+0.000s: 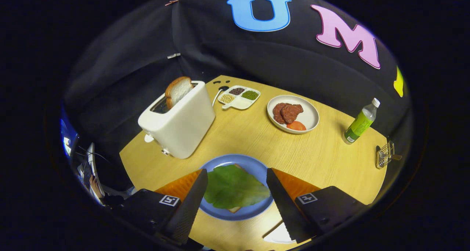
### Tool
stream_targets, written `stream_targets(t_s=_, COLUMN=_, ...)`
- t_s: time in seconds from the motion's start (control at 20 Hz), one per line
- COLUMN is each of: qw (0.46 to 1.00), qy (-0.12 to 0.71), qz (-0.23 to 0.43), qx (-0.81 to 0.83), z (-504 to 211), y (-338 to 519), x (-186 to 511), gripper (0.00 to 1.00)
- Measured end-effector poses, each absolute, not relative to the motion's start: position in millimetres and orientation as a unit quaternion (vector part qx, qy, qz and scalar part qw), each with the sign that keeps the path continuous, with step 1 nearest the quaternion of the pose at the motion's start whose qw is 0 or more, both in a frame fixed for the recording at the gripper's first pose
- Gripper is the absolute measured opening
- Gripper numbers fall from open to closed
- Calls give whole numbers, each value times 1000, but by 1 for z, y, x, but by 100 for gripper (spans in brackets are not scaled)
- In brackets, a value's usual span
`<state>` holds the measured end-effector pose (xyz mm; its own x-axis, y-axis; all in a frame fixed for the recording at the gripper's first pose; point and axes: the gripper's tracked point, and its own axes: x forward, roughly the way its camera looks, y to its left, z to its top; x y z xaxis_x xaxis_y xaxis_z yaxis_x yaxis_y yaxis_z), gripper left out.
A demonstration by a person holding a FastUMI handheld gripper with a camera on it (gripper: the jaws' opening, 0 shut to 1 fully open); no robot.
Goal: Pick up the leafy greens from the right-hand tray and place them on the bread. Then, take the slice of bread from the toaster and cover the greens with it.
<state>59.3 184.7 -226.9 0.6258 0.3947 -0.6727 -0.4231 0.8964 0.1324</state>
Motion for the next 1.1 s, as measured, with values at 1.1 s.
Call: stream_targets(t_s=1.1, qw=928, qy=269, qz=257, qx=5, z=-129, y=359, x=125, gripper=99)
